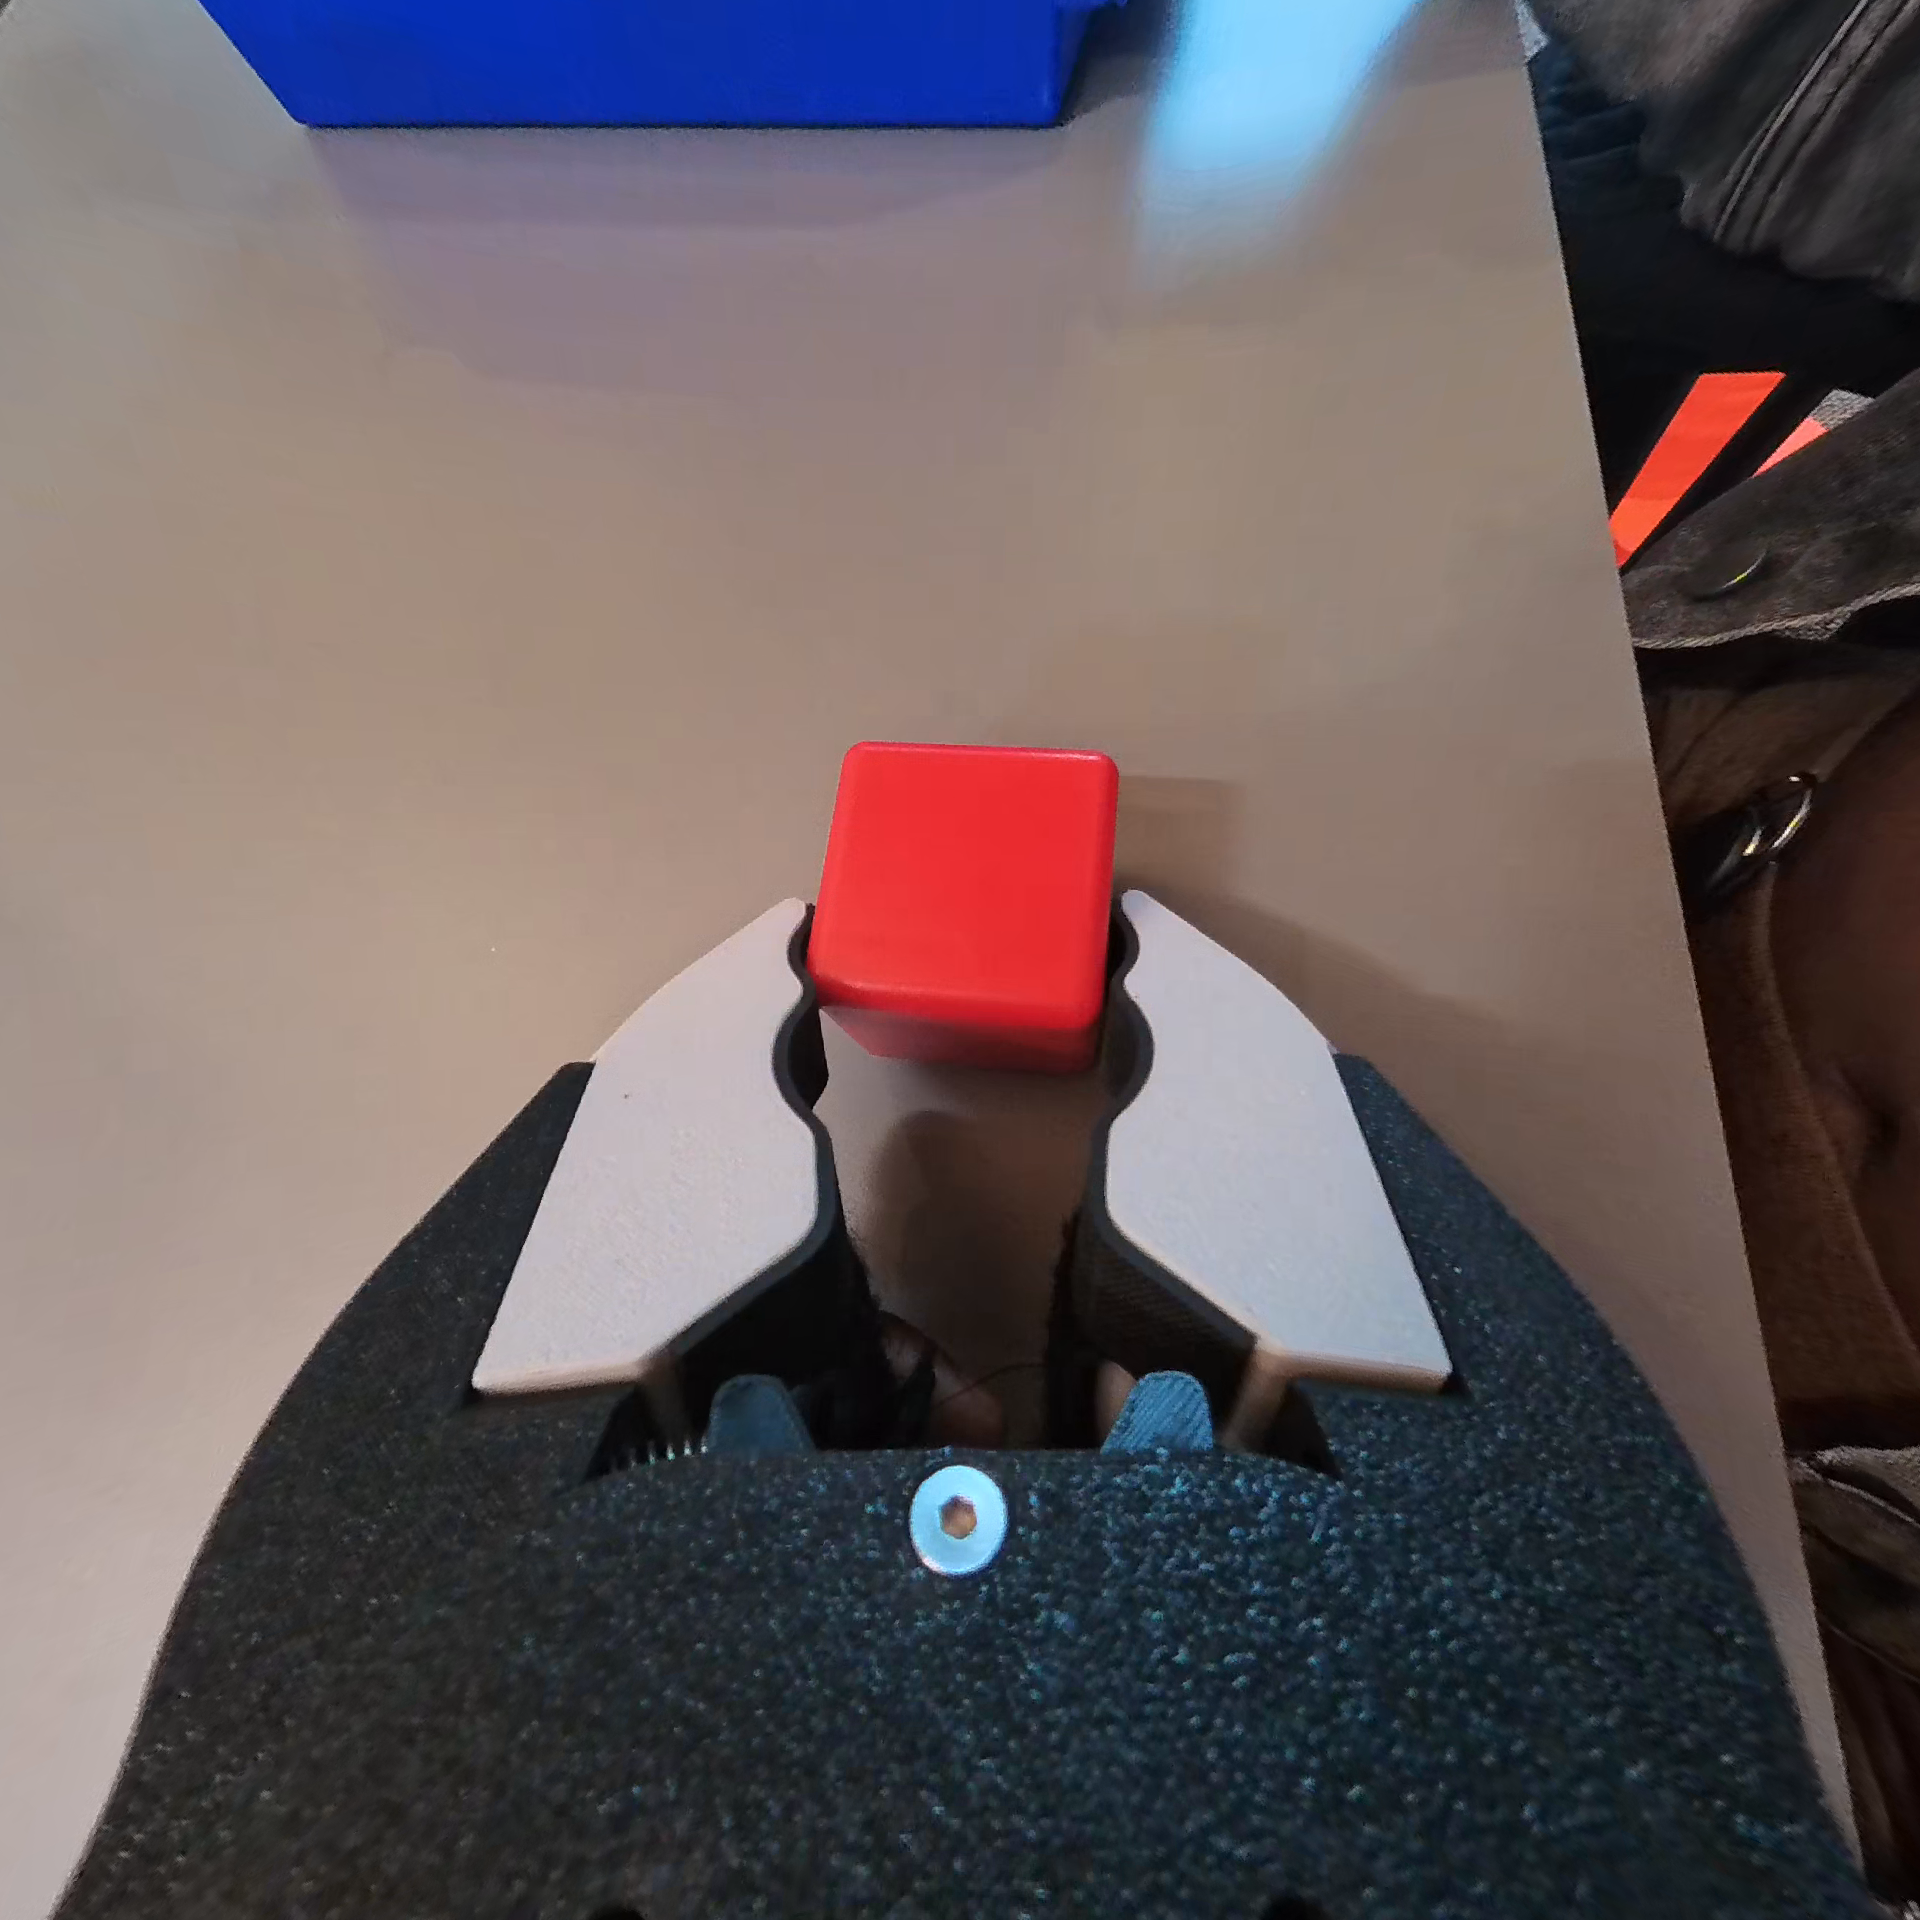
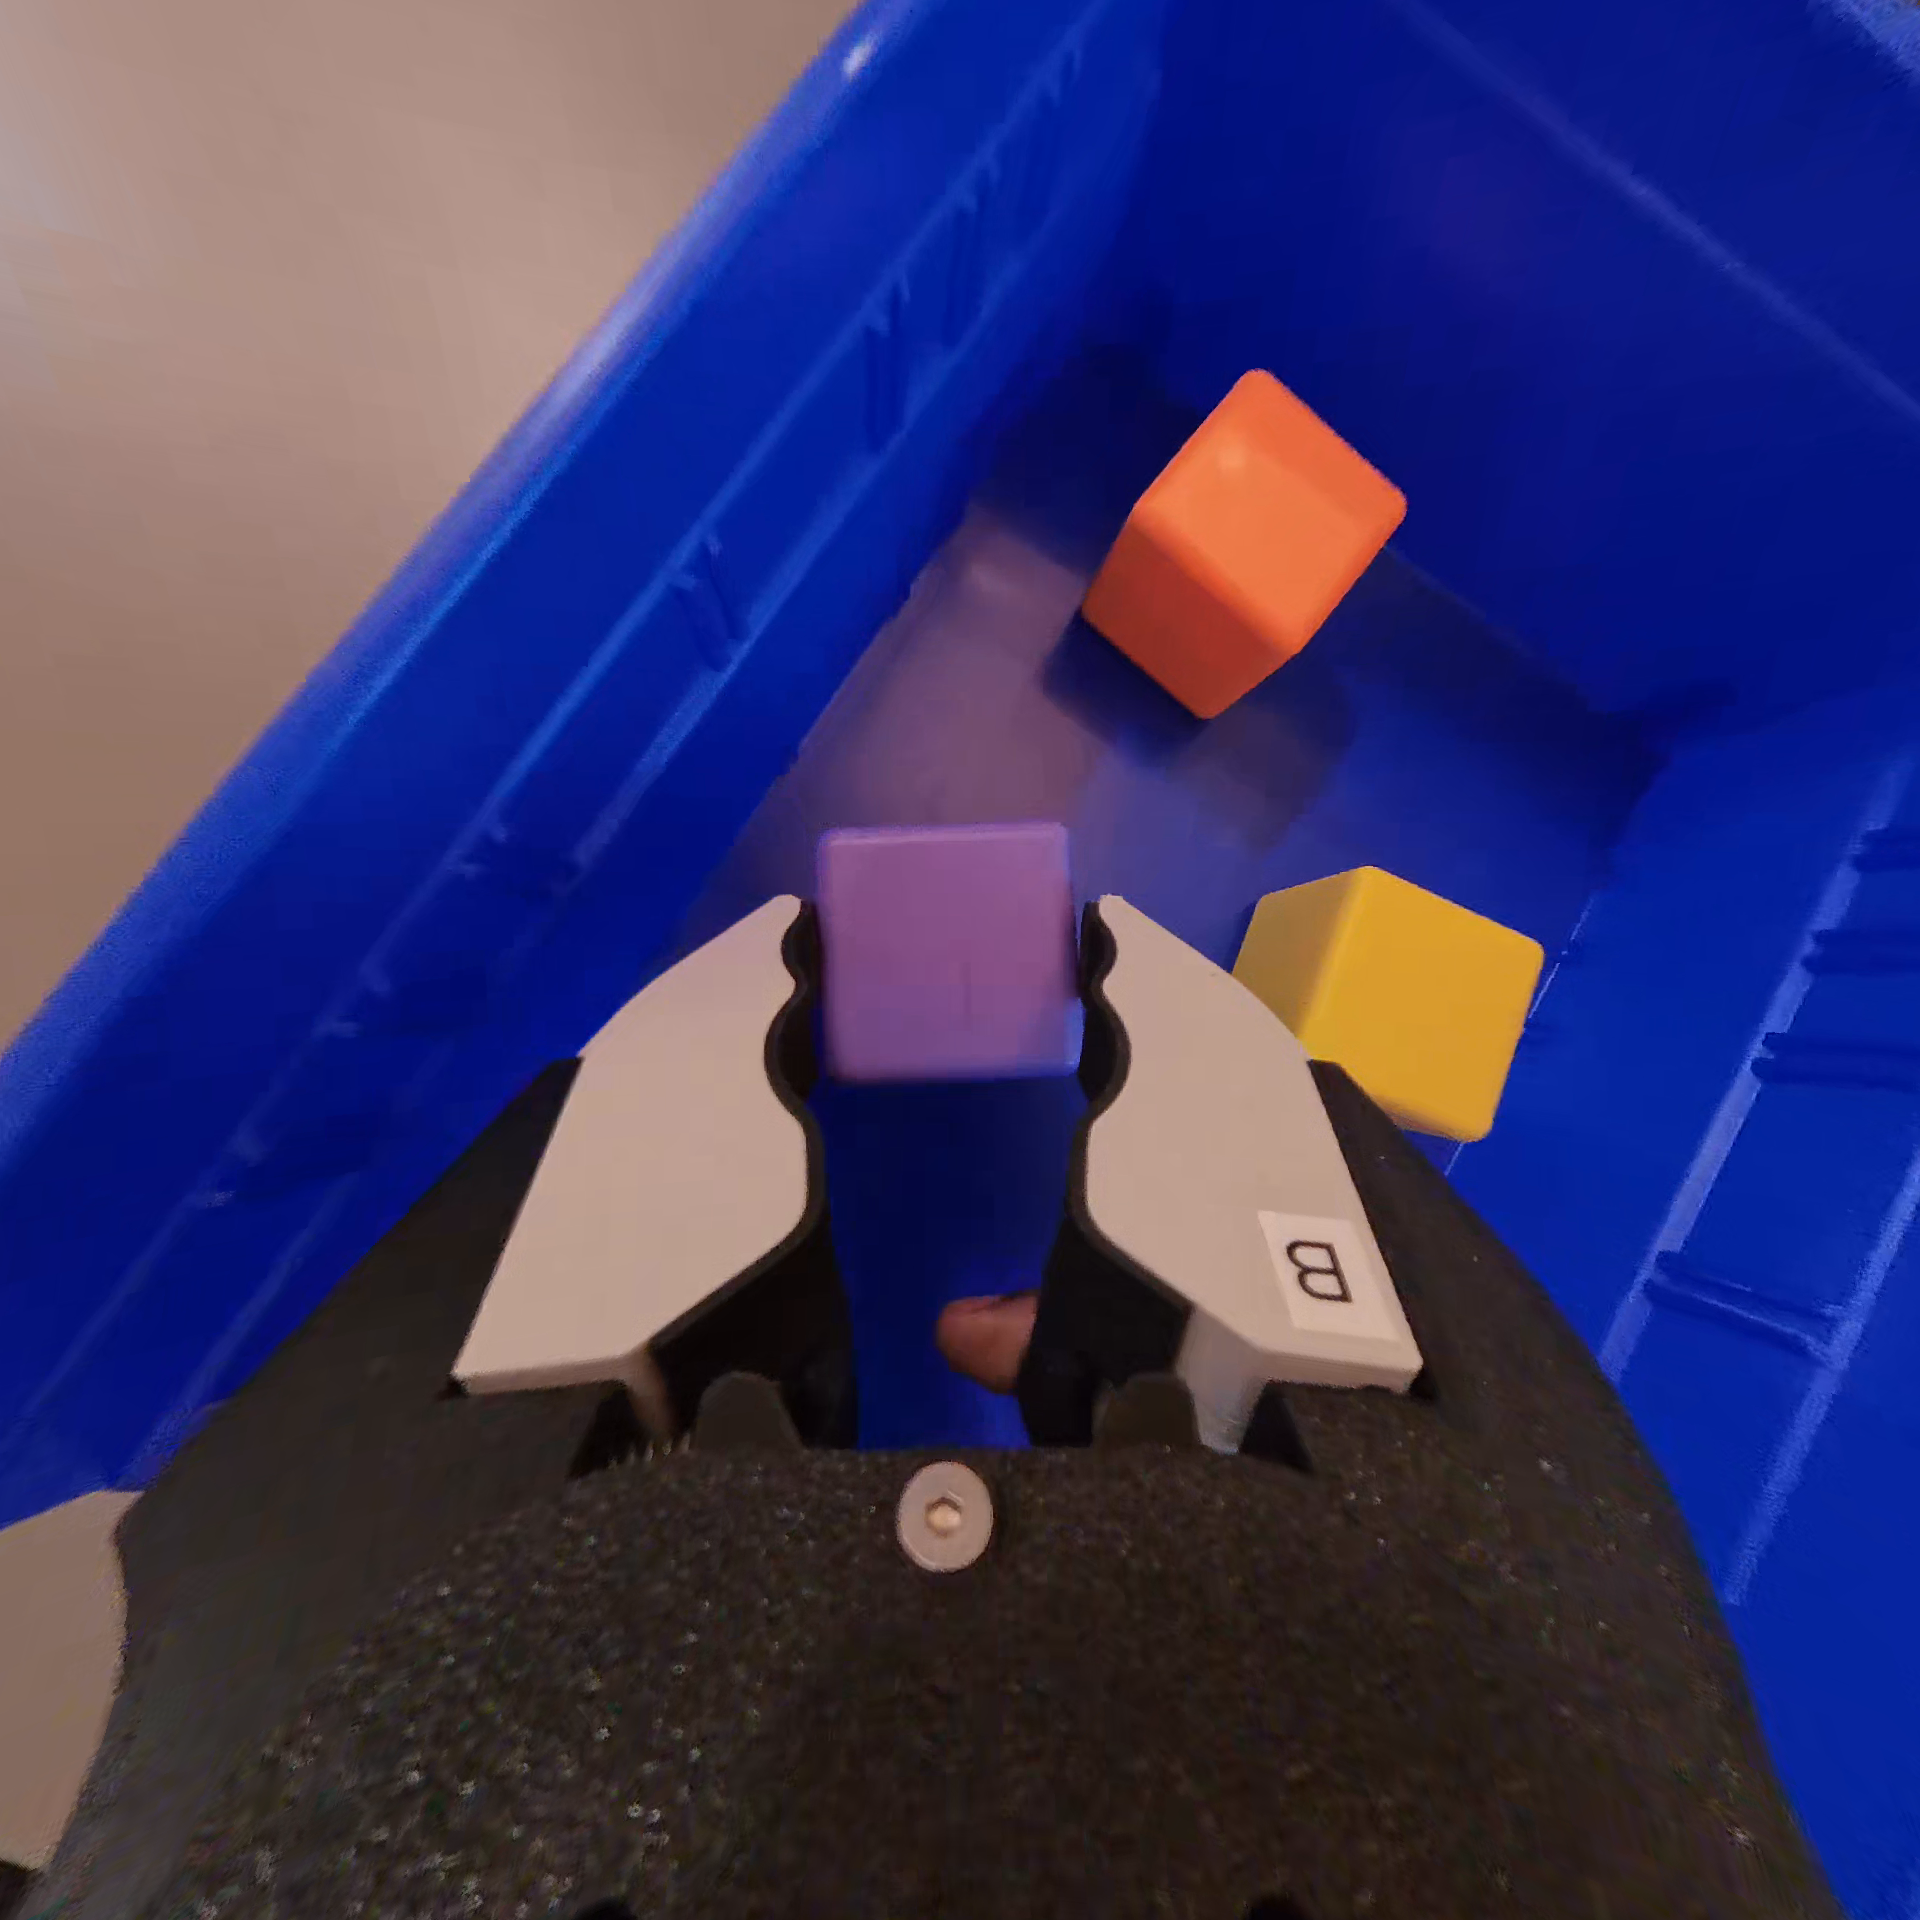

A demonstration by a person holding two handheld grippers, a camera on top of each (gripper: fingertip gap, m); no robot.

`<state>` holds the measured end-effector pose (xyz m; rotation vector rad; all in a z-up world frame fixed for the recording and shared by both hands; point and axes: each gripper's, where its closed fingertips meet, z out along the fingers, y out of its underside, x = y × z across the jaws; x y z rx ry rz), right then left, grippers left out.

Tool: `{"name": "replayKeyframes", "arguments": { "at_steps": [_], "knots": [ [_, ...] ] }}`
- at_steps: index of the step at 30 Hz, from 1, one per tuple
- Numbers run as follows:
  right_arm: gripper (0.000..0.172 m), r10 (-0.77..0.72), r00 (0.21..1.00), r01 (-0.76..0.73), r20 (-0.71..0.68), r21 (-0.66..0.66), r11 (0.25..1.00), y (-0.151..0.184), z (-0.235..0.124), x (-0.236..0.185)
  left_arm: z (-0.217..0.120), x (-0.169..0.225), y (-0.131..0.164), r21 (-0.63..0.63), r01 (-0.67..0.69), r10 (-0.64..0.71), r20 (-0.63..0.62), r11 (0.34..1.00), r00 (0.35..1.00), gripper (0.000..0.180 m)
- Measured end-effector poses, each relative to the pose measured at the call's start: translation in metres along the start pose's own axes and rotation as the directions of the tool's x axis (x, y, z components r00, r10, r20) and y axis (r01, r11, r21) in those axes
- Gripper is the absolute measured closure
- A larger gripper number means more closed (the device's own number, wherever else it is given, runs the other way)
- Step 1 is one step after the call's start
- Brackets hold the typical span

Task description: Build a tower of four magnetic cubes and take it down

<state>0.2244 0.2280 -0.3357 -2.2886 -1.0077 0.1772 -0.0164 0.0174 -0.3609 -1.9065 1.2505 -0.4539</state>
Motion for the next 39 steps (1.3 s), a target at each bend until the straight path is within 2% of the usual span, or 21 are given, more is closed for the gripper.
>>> {"name": "replayKeyframes", "arguments": {
  "at_steps": [1,7,9,11,12,14,16,17,19,20,22,24,28,31,34,36,39],
  "knots": [
    [0.123,0.001,1.000,-0.001,-0.003,-0.011,1.000,0.002,0.002,0.001,0.000,0.000,0.000,0.000,0.000,0.000,0.000,1.000,1.000,0.130],
    [0.123,0.028,0.999,-0.028,0.023,-0.032,0.999,0.008,0.006,0.001,0.000,0.000,0.000,-0.001,0.001,-0.001,-0.002,1.000,1.000,0.130],
    [0.112,0.042,0.999,-0.042,-0.002,0.040,0.998,-0.004,-0.006,0.005,0.000,0.000,0.000,-0.001,0.001,-0.001,-0.003,1.000,1.000,0.130],
    [0.101,0.062,0.998,-0.056,-0.020,0.200,0.978,-0.031,-0.034,0.003,0.000,0.000,0.000,-0.001,0.001,-0.001,-0.002,1.000,1.000,0.130],
    [0.096,0.060,0.998,-0.048,-0.030,0.317,0.947,-0.052,-0.054,-0.002,0.000,0.000,0.000,-0.001,0.001,-0.001,-0.003,1.000,1.000,0.130],
    [0.095,-0.021,1.000,0.013,0.007,0.573,0.819,-0.097,-0.104,-0.037,0.000,0.000,0.000,-0.001,0.001,-0.001,-0.004,1.000,1.000,0.130],
    [0.098,-0.212,0.971,0.064,0.112,0.731,0.679,-0.126,-0.145,-0.102,0.000,0.000,0.000,-0.001,0.001,-0.001,-0.004,1.000,1.000,0.130],
    [0.099,-0.325,0.930,0.084,0.174,0.759,0.645,-0.130,-0.155,-0.139,0.000,0.000,0.000,-0.001,-0.001,0.001,-0.006,1.000,1.000,0.130],
    [0.095,-0.523,0.796,0.140,0.305,0.748,0.649,-0.122,-0.153,-0.207,-0.001,0.004,0.000,0.004,-0.019,0.019,-0.028,1.000,0.999,0.125],
    [0.092,-0.584,0.728,0.175,0.360,0.725,0.666,-0.115,-0.144,-0.234,-0.002,0.006,-0.002,0.019,-0.031,0.032,-0.038,0.999,0.999,0.113],
    [0.090,-0.645,0.634,0.247,0.427,0.678,0.692,-0.104,-0.117,-0.271,-0.010,0.008,-0.010,0.095,-0.031,0.035,-0.047,0.995,0.998,0.095],
    [0.093,-0.659,0.572,0.316,0.488,0.611,0.726,-0.091,-0.085,-0.296,-0.024,0.004,-0.023,0.219,0.027,-0.015,-0.057,0.975,0.998,0.076],
    [0.098,-0.663,0.507,0.446,0.552,0.490,0.749,-0.064,-0.038,-0.322,-0.064,-0.004,-0.056,0.489,0.158,-0.108,-0.128,0.858,0.986,0.053],
    [0.102,-0.674,0.486,0.509,0.557,0.447,0.736,-0.052,-0.020,-0.332,-0.082,-0.008,-0.068,0.584,0.188,-0.129,-0.141,0.789,0.982,0.048],
    [0.109,-0.684,0.470,0.547,0.558,0.424,0.722,-0.045,-0.011,-0.338,-0.081,-0.011,-0.065,0.571,0.172,-0.131,-0.112,0.803,0.985,0.046],
    [0.124,-0.697,0.461,0.565,0.549,0.425,0.708,-0.043,-0.009,-0.339,-0.078,-0.011,-0.063,0.559,0.167,-0.130,-0.106,0.812,0.986,0.046],
    [0.125,-0.720,0.464,0.566,0.516,0.453,0.689,-0.048,-0.015,-0.336,-0.074,-0.011,-0.061,0.542,0.158,-0.125,-0.097,0.826,0.987,0.046]
  ]
}}
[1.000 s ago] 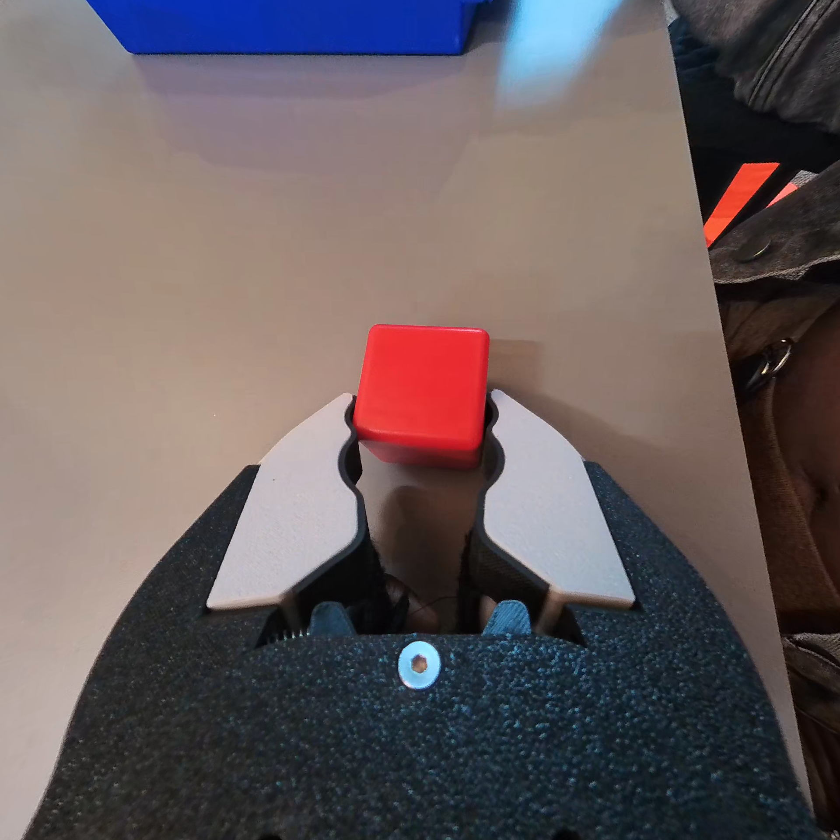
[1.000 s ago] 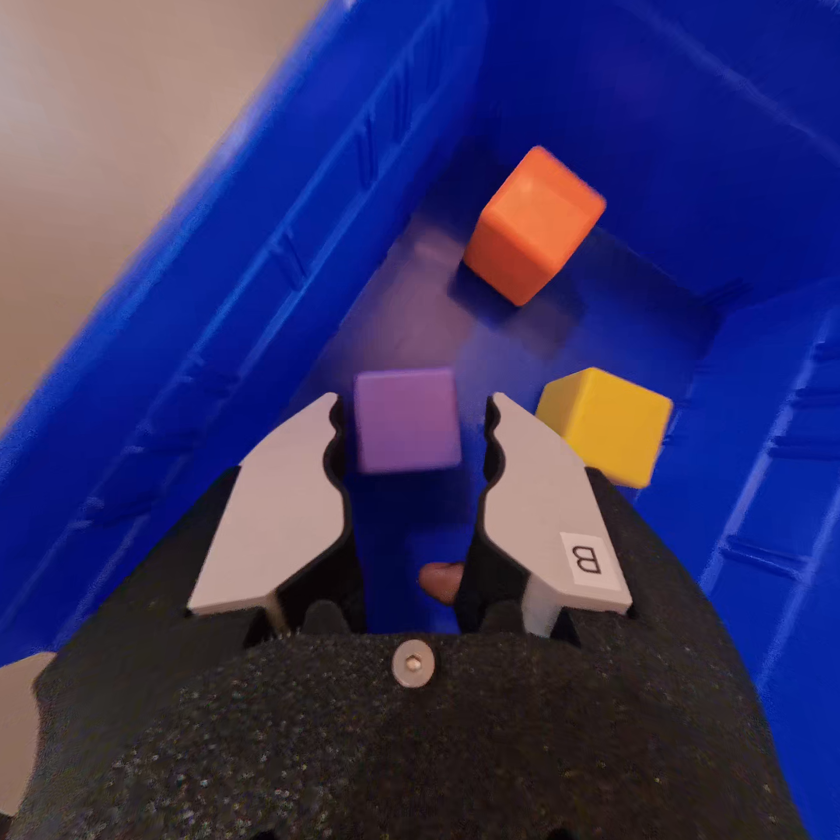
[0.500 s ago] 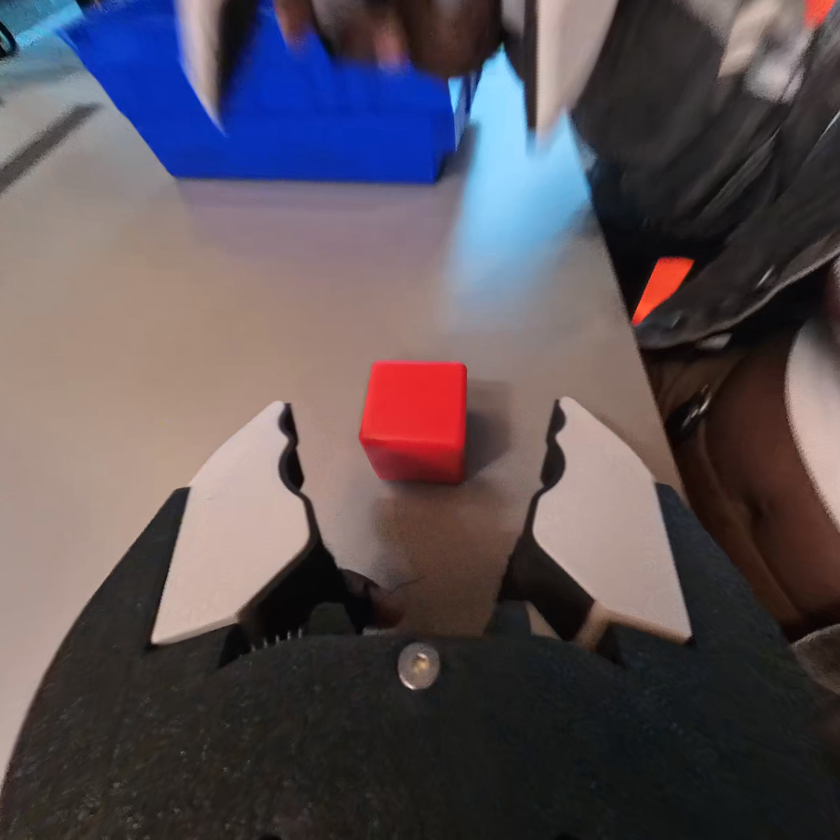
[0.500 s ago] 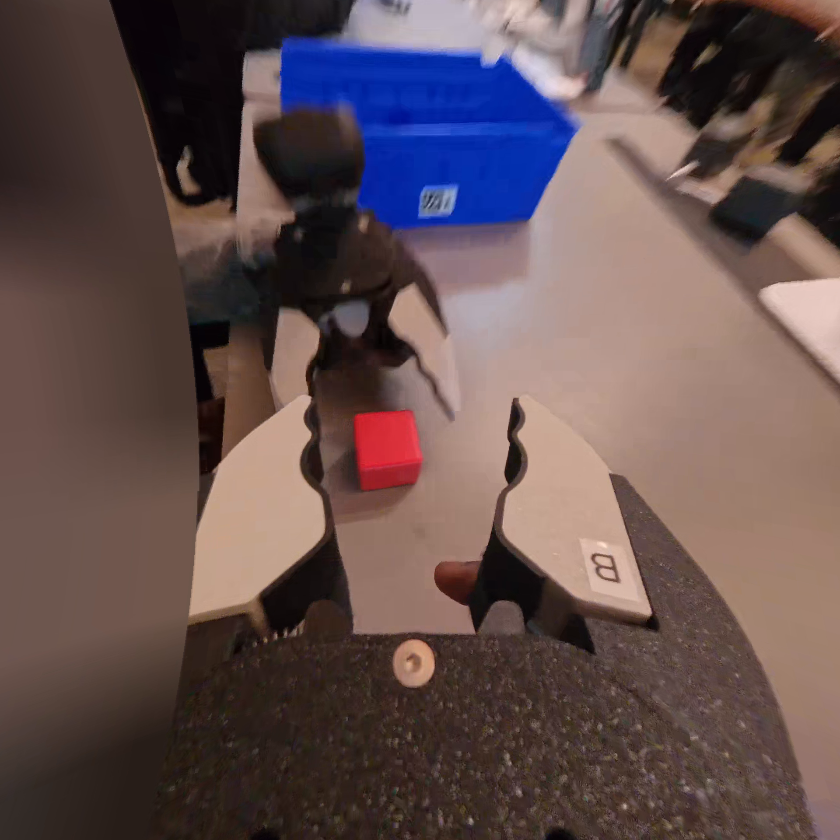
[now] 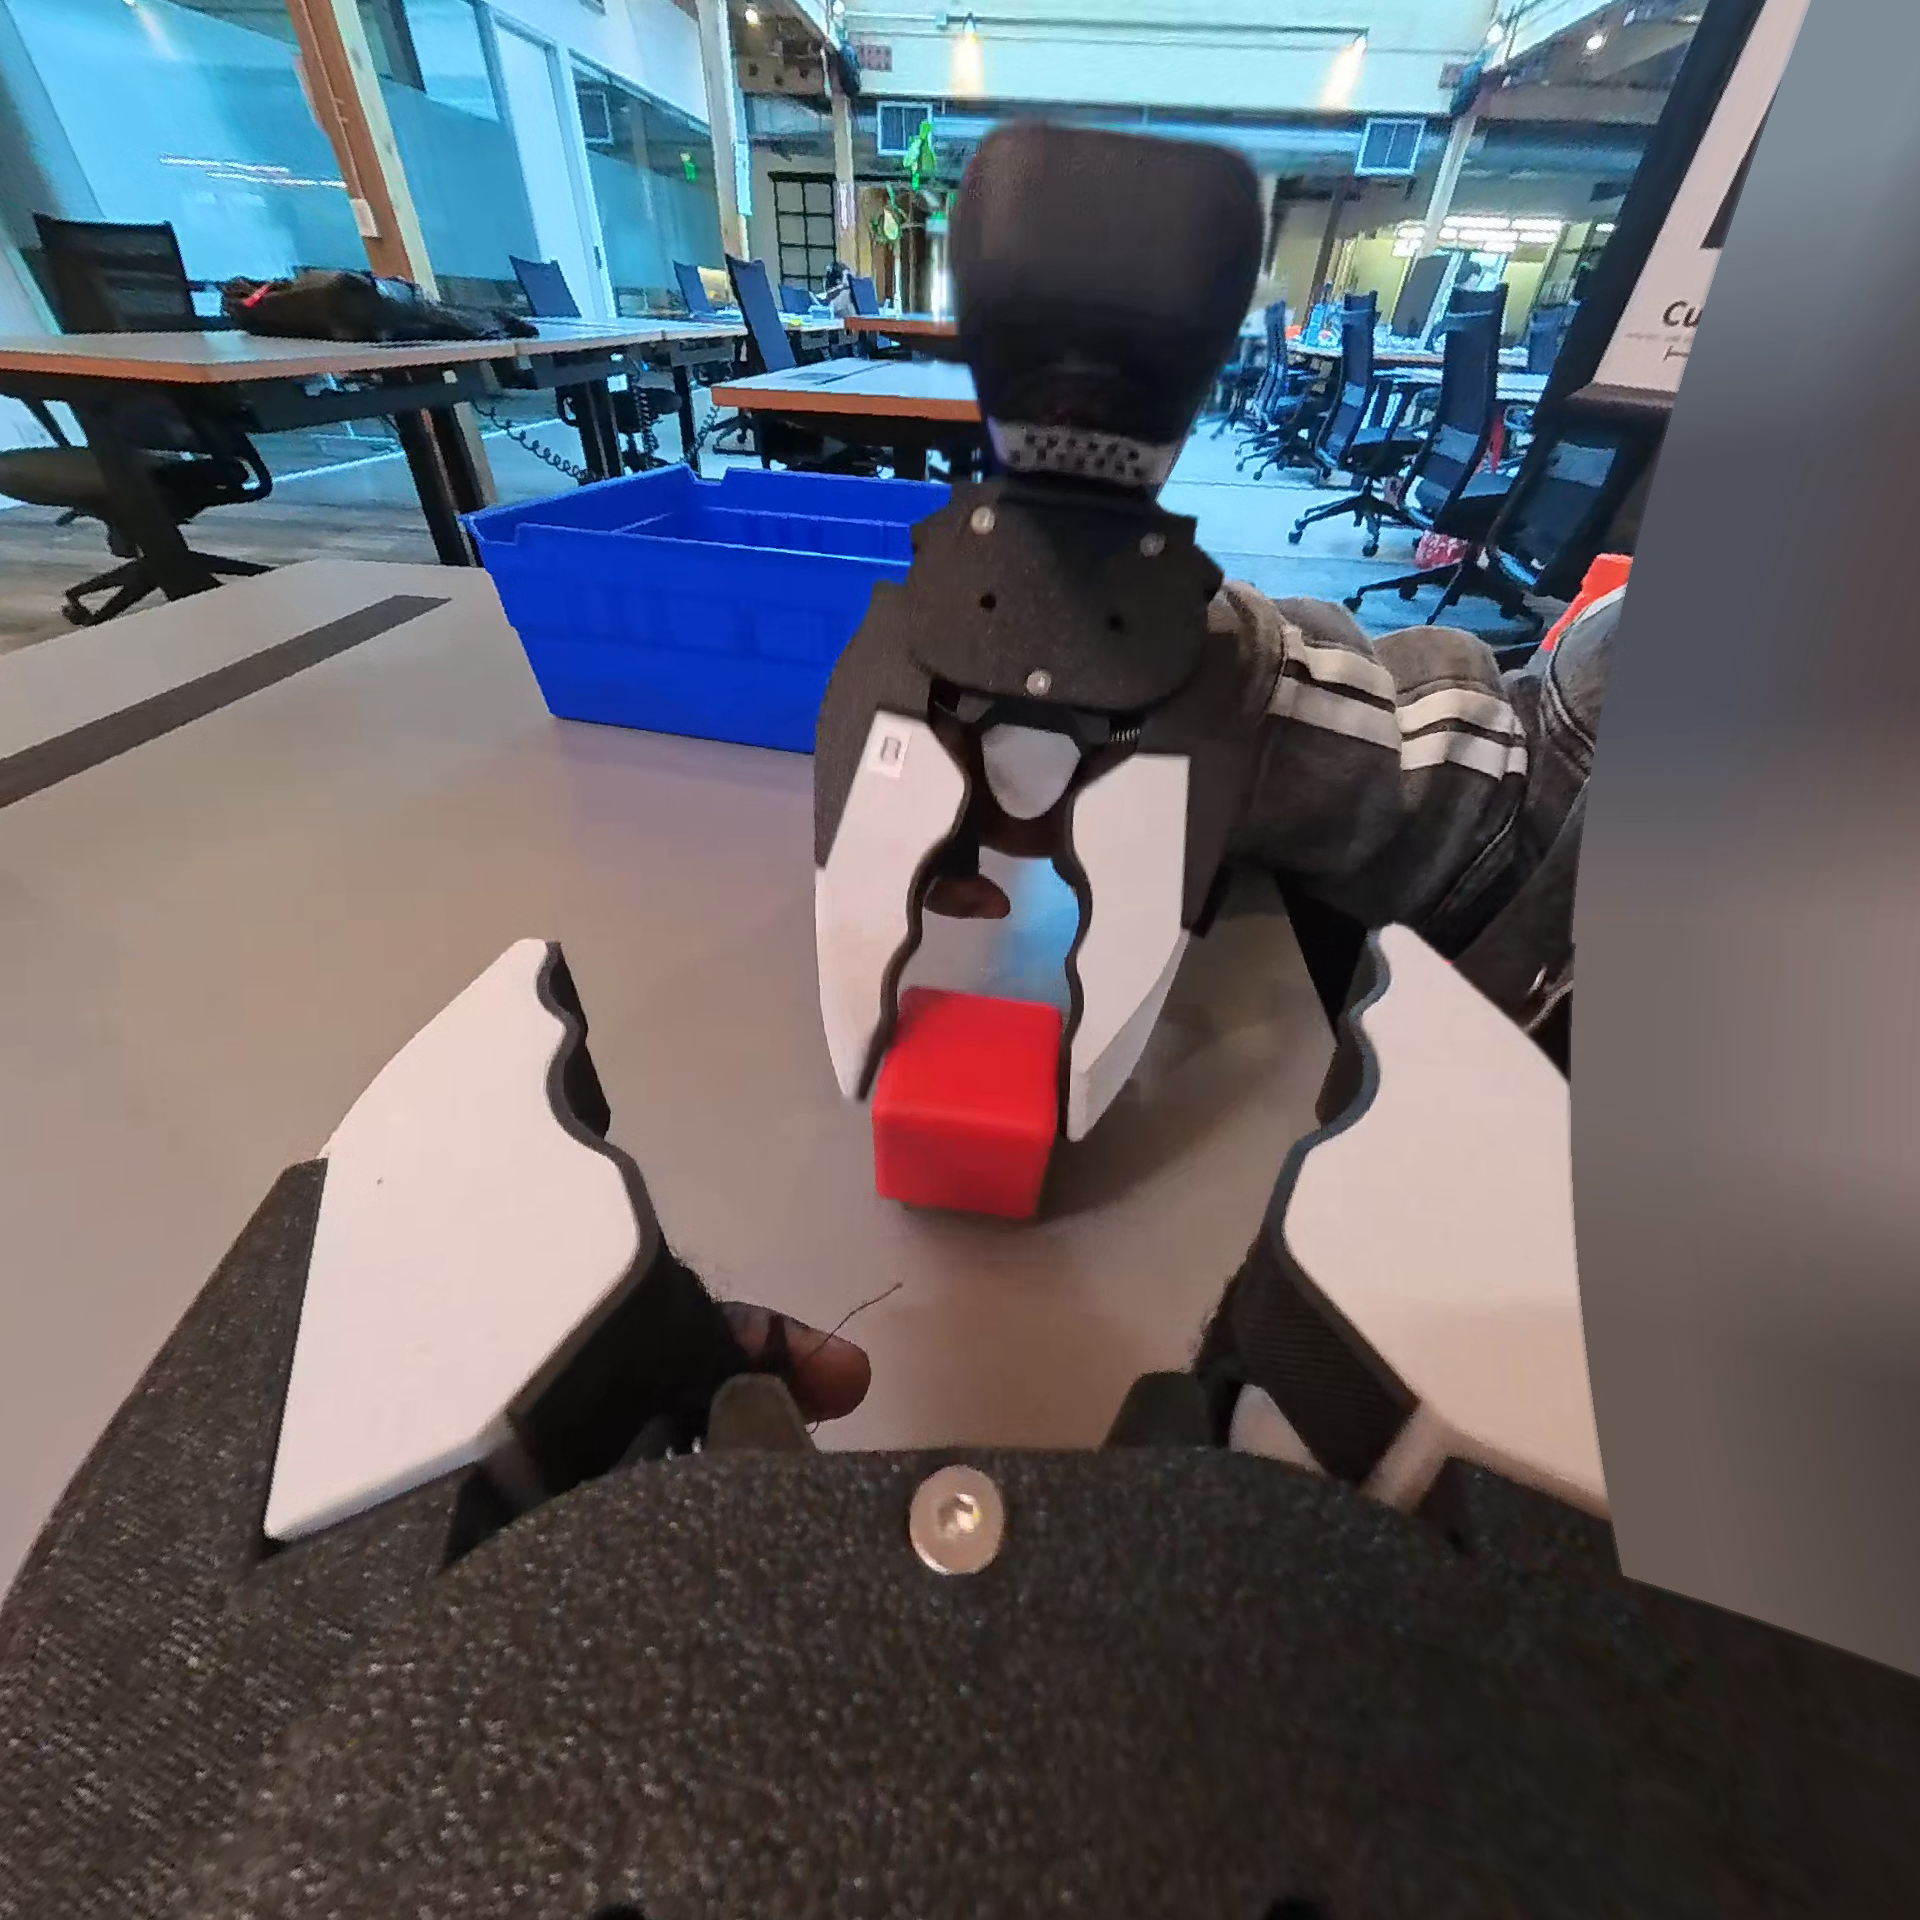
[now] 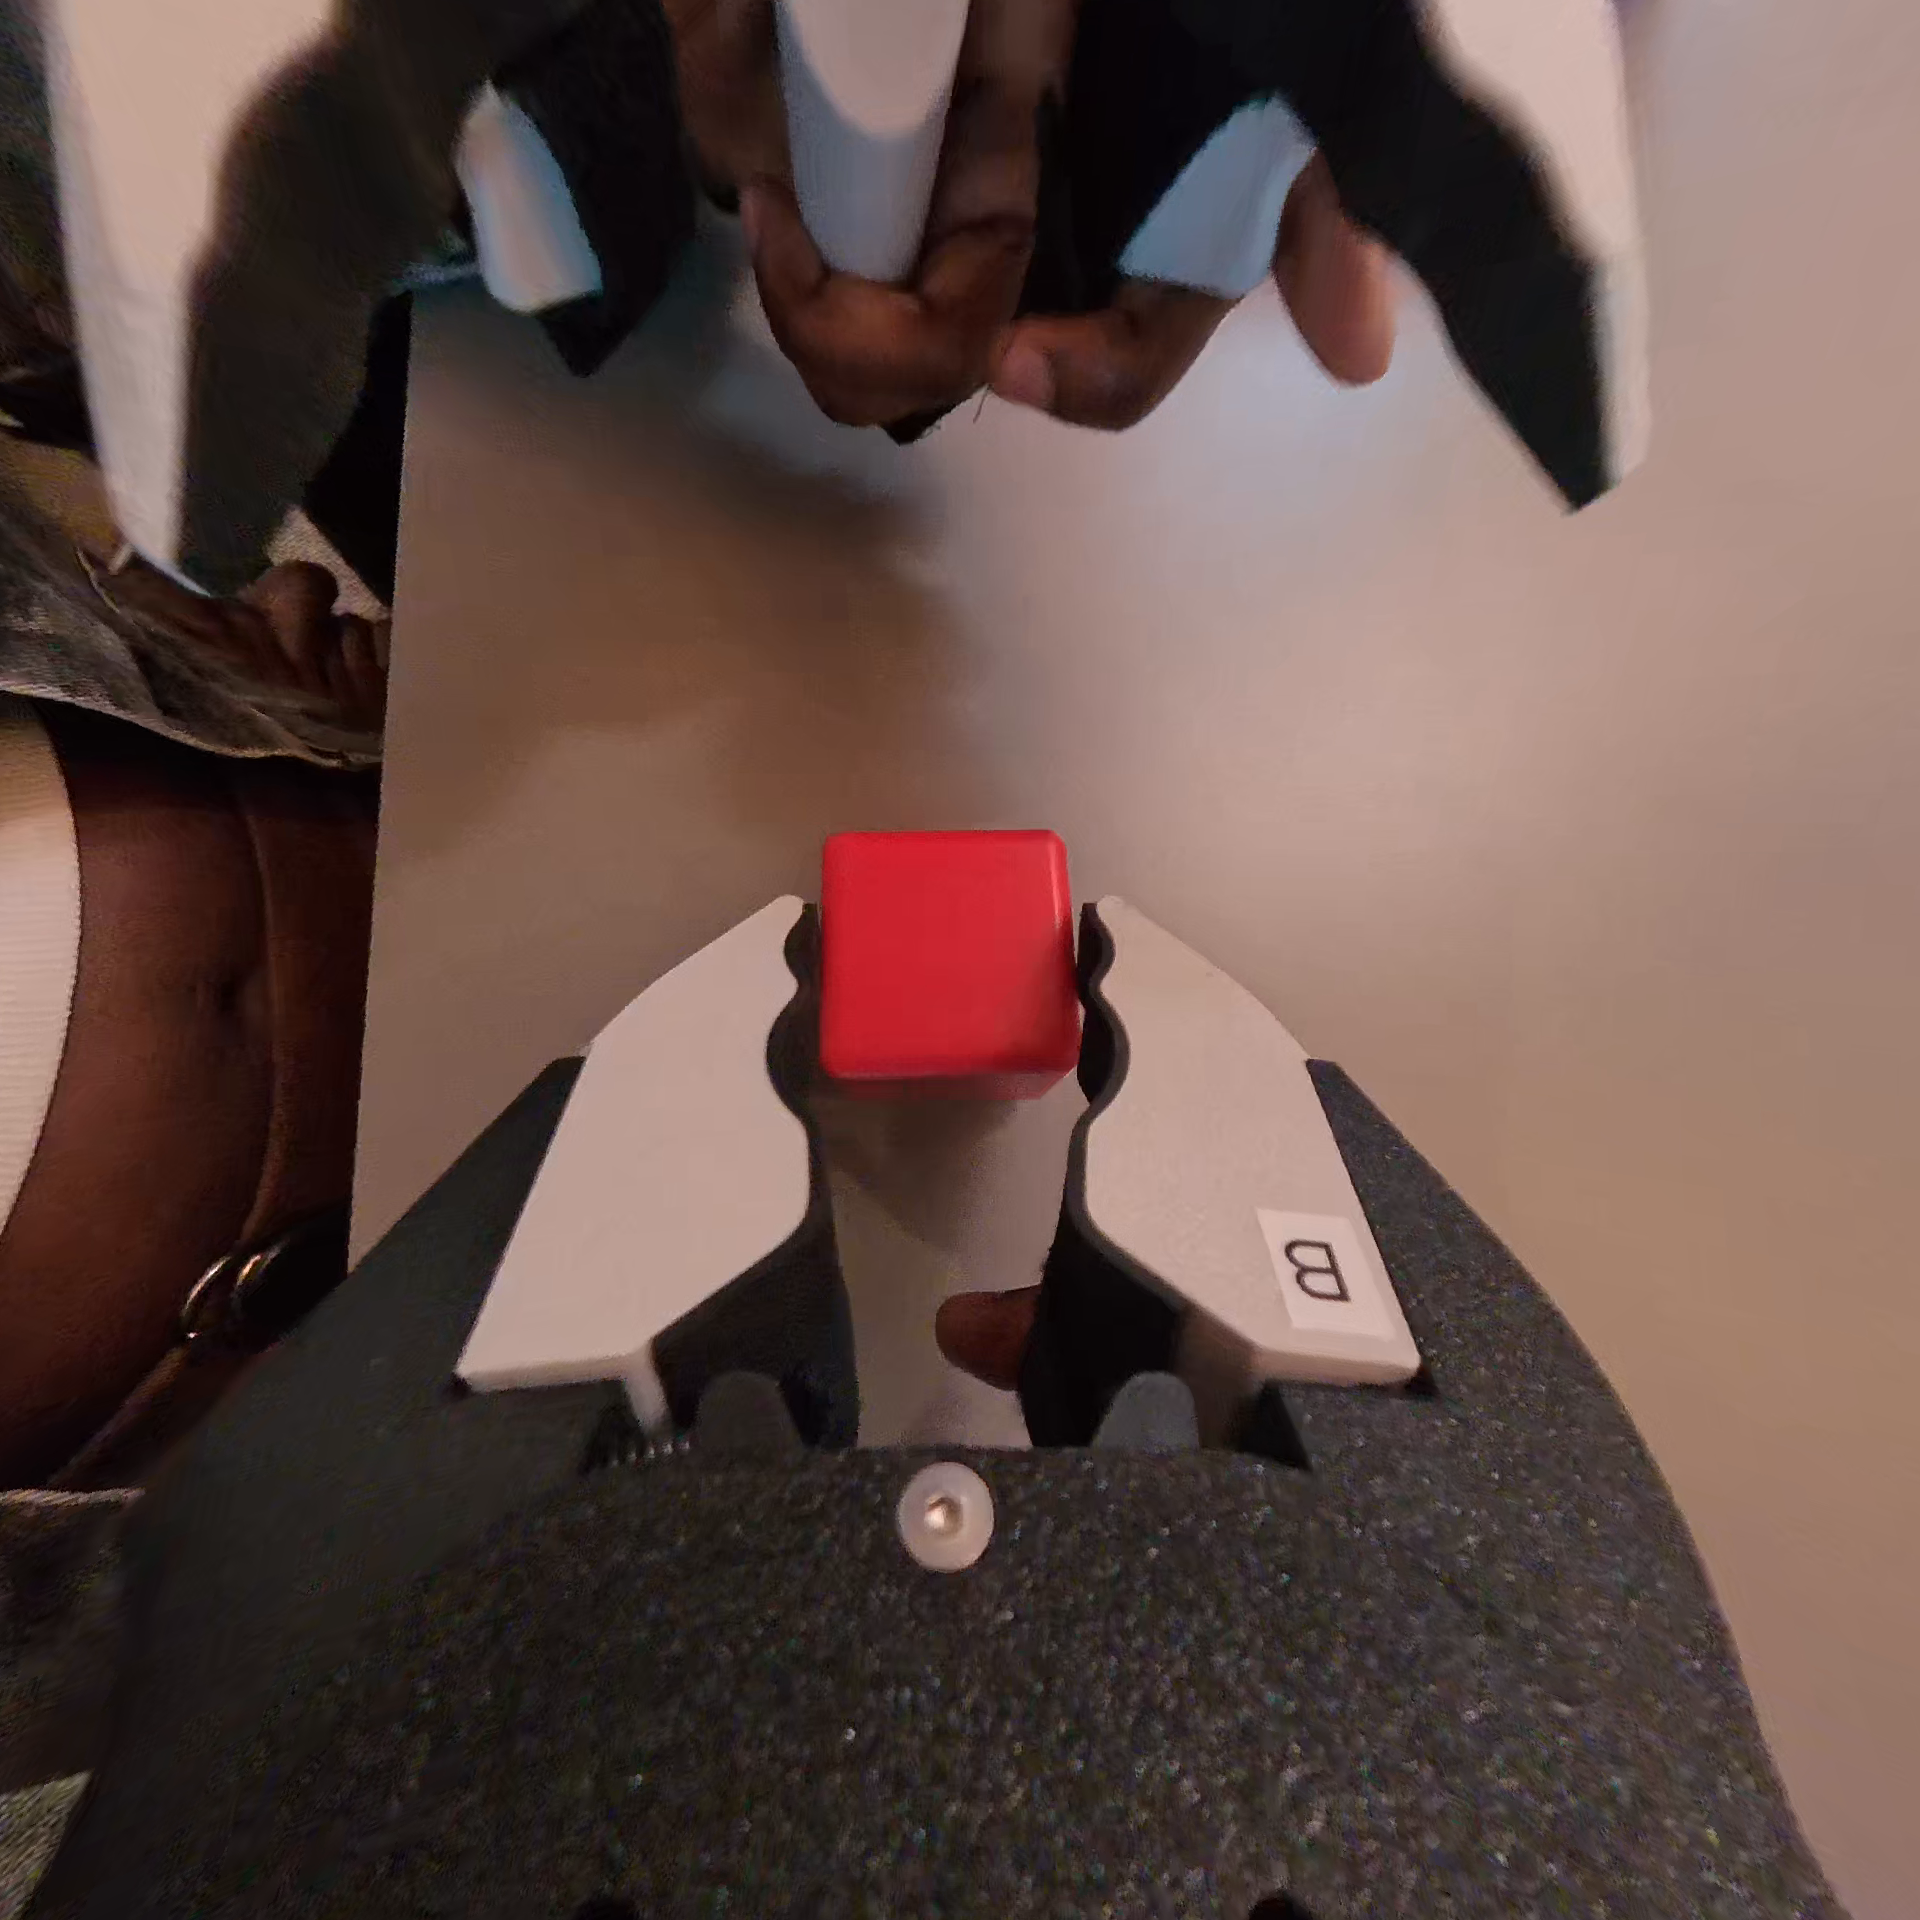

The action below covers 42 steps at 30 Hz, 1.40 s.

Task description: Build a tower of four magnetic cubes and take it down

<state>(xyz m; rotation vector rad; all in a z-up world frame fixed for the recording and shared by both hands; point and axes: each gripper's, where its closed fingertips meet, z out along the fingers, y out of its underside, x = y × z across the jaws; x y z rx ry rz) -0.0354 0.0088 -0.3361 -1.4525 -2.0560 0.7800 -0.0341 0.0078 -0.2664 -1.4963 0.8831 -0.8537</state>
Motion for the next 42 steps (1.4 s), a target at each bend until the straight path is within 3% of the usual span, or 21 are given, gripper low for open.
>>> {"name": "replayKeyframes", "arguments": {
  "at_steps": [4,8,10,12,15,17,19,25,38,42],
  "knots": [
    [0.125,0.038,0.993,-0.022,-0.111,0.140,0.990,-0.022,-0.048,0.016,0.000,-0.002,0.000,0.000,-0.009,0.009,0.013,1.000,1.000,0.048],
    [0.125,0.158,0.897,-0.056,-0.412,0.248,0.967,-0.015,-0.150,0.051,-0.001,-0.005,0.000,0.006,-0.015,0.015,0.034,1.000,0.999,0.051],
    [0.125,0.267,0.776,-0.132,-0.571,0.267,0.955,0.016,-0.209,0.069,-0.001,-0.007,0.000,0.006,-0.021,0.021,0.048,1.000,0.999,0.052],
    [0.125,0.381,0.607,-0.267,-0.698,0.272,0.924,0.067,-0.261,0.082,-0.001,-0.008,0.000,0.008,-0.021,0.021,0.052,1.000,0.998,0.052],
    [0.124,0.505,0.354,-0.525,-0.787,0.279,0.804,0.156,-0.306,0.088,-0.001,-0.009,0.001,0.002,-0.025,0.025,0.060,1.000,0.998,0.053],
    [0.125,0.553,0.262,-0.656,-0.791,0.275,0.703,0.201,-0.312,0.085,-0.001,-0.011,0.002,-0.007,-0.027,0.027,0.067,1.000,0.997,0.053],
    [0.125,0.587,0.234,-0.729,-0.775,0.259,0.633,0.229,-0.306,0.084,-0.001,-0.012,0.004,-0.015,-0.028,0.029,0.074,0.999,0.997,0.053],
    [0.124,0.622,0.183,-0.847,-0.762,0.198,0.493,0.271,-0.289,0.079,-0.001,-0.013,0.006,-0.028,-0.034,0.036,0.084,0.999,0.996,0.054],
    [0.124,0.637,0.171,-0.930,-0.752,0.092,0.357,0.295,-0.272,0.060,0.000,-0.018,0.013,-0.068,-0.038,0.045,0.112,0.997,0.993,0.056],
    [0.111,0.654,0.182,-0.915,-0.734,0.117,0.386,0.281,-0.274,0.060,-0.003,-0.024,0.011,-0.092,-0.027,0.042,0.161,0.995,0.986,0.055]
  ]
}}
